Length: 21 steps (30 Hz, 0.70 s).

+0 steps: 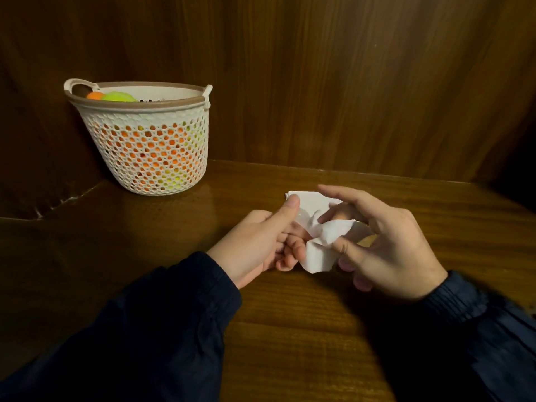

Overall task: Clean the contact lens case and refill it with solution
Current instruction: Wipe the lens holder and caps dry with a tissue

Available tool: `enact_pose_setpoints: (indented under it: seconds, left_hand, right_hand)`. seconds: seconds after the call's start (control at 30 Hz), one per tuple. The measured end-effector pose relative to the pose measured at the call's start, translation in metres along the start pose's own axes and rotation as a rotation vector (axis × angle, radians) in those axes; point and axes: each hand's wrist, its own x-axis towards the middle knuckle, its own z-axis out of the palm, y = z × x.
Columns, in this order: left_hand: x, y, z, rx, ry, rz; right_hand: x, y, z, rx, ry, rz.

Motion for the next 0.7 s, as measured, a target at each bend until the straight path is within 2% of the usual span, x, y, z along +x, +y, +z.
enact_pose_setpoints:
  seconds: [0.17, 0.27, 0.37, 0.5, 0.6, 0.7]
  left_hand:
    - [0.002, -0.001, 0.000, 0.108, 0.118, 0.063]
    - [0.000, -0.002, -0.003, 0.089, 0.102, 0.130]
    - [-0.002, -0.001, -0.002, 0.020, 0.055, 0.175]
    - [-0.002, 0.000, -0.003, 0.019, 0.160, 0.218]
    - [-0.002, 0.001, -0.005, -0.118, 0.216, 0.281]
    - [-0.003, 0.002, -0.003, -0.225, 0.283, 0.315]
  right_hand:
    - [-0.002, -0.004, 0.003, 0.239, 0.060, 0.160]
    - [-0.002, -0.005, 0.003, 0.364, 0.103, 0.248]
    - [-0.002, -0.002, 0.002, 0.404, 0.132, 0.325]
    - [0.000, -0.002, 0.000, 0.366, 0.115, 0.302]
    - [0.002, 0.002, -0.002, 0.483, 0.266, 0.241]
    - [0.005, 0.008, -0.001, 0.515, 0.435, 0.437]
